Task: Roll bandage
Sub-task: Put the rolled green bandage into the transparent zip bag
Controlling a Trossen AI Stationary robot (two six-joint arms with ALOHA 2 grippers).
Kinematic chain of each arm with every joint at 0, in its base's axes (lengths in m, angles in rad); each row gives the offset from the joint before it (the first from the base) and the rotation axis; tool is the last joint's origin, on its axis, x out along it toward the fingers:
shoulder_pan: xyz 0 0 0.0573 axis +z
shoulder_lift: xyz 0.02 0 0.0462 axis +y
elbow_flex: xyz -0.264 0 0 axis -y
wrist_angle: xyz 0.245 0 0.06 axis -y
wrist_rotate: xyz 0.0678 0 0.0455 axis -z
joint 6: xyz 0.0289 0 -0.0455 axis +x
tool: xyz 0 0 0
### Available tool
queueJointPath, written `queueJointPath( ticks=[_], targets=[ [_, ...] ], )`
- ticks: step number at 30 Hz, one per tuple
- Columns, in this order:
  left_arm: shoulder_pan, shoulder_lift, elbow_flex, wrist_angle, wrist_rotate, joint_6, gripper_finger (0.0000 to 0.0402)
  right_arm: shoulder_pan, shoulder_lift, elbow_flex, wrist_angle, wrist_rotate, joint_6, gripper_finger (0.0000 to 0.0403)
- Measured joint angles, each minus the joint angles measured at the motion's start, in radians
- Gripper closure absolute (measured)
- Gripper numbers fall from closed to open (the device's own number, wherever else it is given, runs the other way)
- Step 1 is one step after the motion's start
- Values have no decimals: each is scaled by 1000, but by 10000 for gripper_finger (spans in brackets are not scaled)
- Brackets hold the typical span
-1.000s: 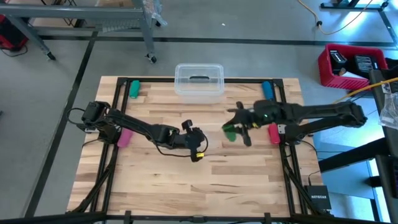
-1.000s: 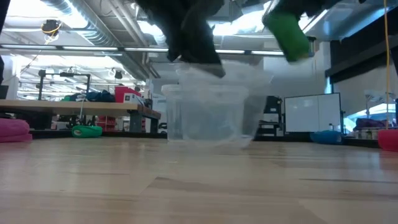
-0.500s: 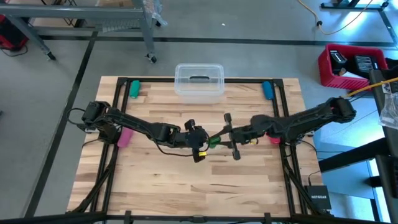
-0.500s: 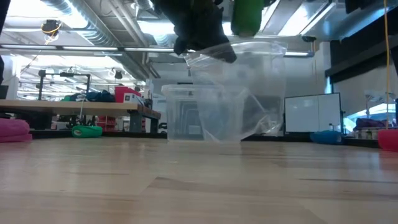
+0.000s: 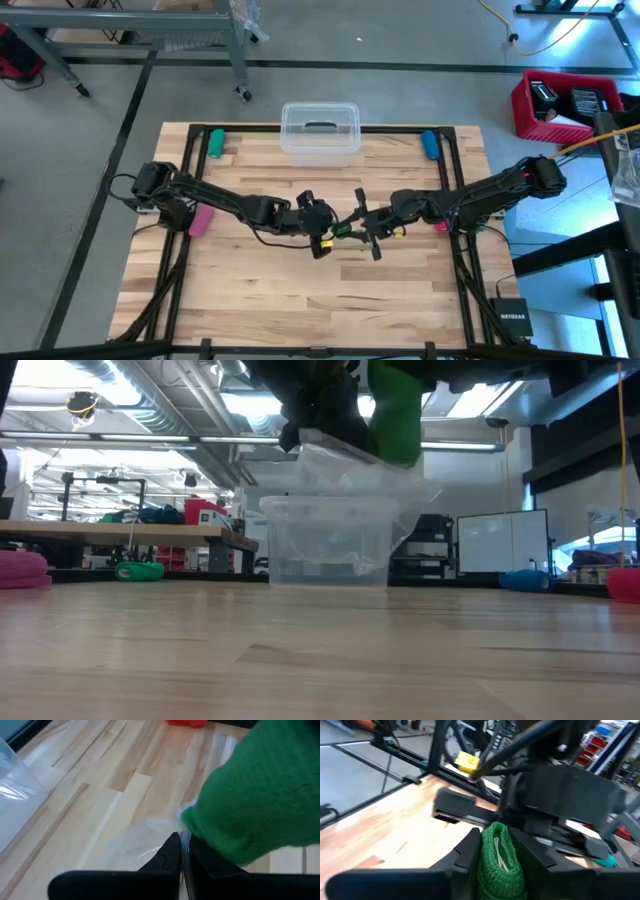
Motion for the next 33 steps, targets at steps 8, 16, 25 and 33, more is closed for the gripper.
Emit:
queueJointPath(
  ticks=[8,16,25,33],
  targets=[
    [24,-1,0,7,0,-19,399,6,0,0,-39,-30,-5,306],
    [23,-2,0,63,-1,-26,399,6,1,0,-24,13,-75,306],
    [23,-4,0,80,13,-37,399,7,1,0,-41,45,-225,306],
    [12,-13,-1,130,38,-43,399,8,0,2,-173,117,-197,306]
  ],
)
